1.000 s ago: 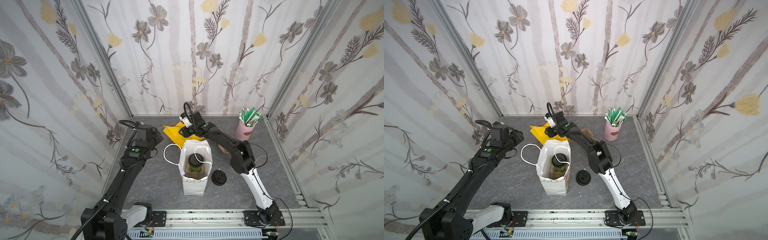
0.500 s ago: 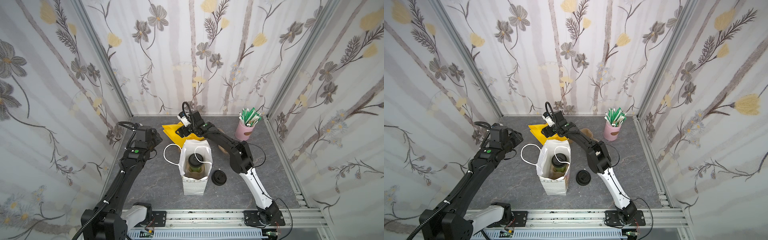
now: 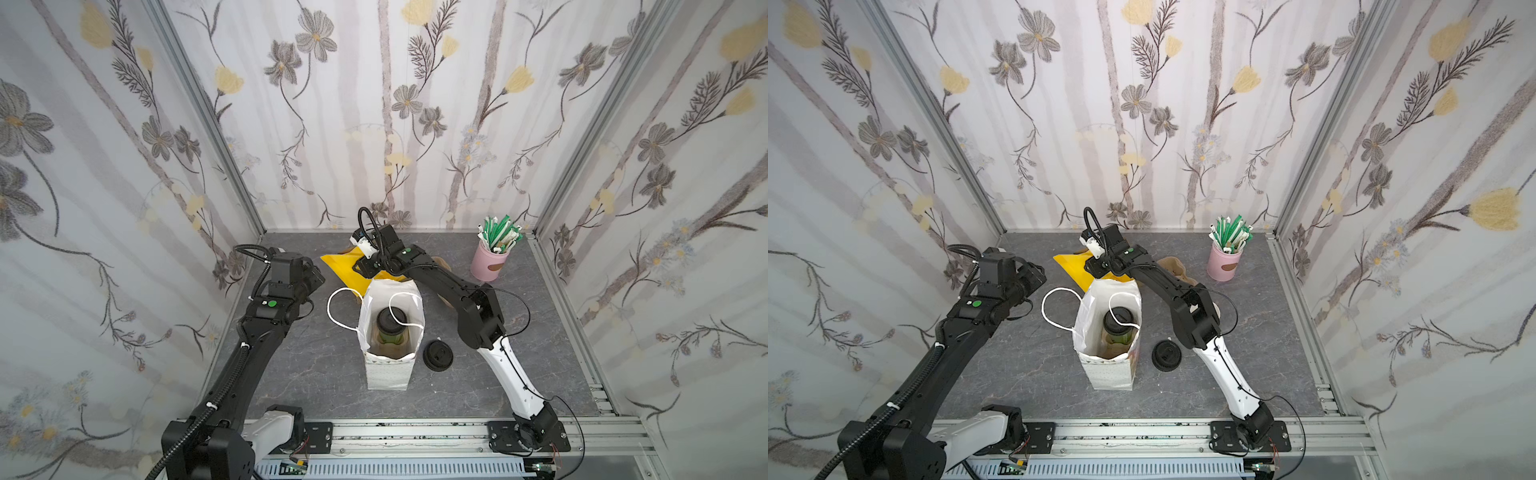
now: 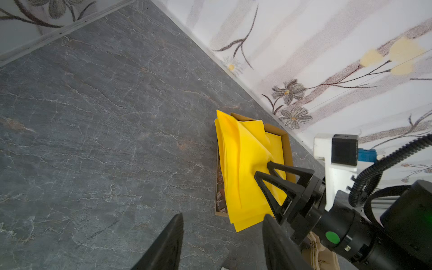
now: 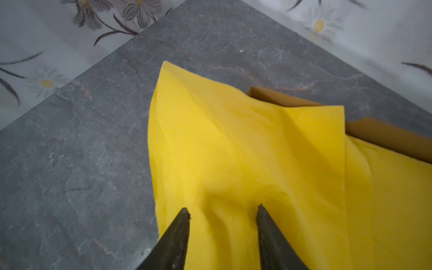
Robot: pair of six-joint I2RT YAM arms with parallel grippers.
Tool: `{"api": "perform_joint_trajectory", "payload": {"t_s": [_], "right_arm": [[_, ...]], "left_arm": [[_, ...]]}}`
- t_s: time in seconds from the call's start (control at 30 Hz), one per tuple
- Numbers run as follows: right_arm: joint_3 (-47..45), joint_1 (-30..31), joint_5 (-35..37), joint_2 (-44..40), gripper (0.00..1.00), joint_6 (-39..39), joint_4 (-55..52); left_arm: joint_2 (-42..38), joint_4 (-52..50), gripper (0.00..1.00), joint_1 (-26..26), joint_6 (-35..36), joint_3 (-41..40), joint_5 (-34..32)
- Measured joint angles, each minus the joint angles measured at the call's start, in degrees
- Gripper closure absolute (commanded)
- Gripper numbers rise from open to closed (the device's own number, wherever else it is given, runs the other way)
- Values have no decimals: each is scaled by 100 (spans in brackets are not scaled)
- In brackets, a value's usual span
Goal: Pack a coffee takeout order
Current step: Place the napkin in the napkin box, then pick up the napkin from the napkin box.
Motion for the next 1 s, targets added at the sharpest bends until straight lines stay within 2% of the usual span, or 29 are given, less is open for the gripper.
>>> {"api": "perform_joint_trajectory", "payload": {"t_s": [0.13, 0.27, 0.5, 0.6, 0.87, 1.0], "right_arm": [[-693, 131, -238, -638, 54, 83, -24], [-817, 208, -457, -911, 46, 103, 149], [-208, -105, -260, -376, 29, 151, 179], [-109, -160, -138, -186, 25, 129, 181], [-256, -129, -297, -63, 23, 101, 133], [-404, -76, -66, -63, 23, 76, -20]], "left_arm": [[17, 0, 44, 0, -20, 0, -2], [17, 2, 43, 4, -39, -24, -4], [15, -2, 43, 4, -114, -83, -4], [17, 0, 43, 4, -146, -83, -2], [101, 0, 43, 4, -146, -83, -2], [223, 2, 42, 4, -149, -85, 4]]}}
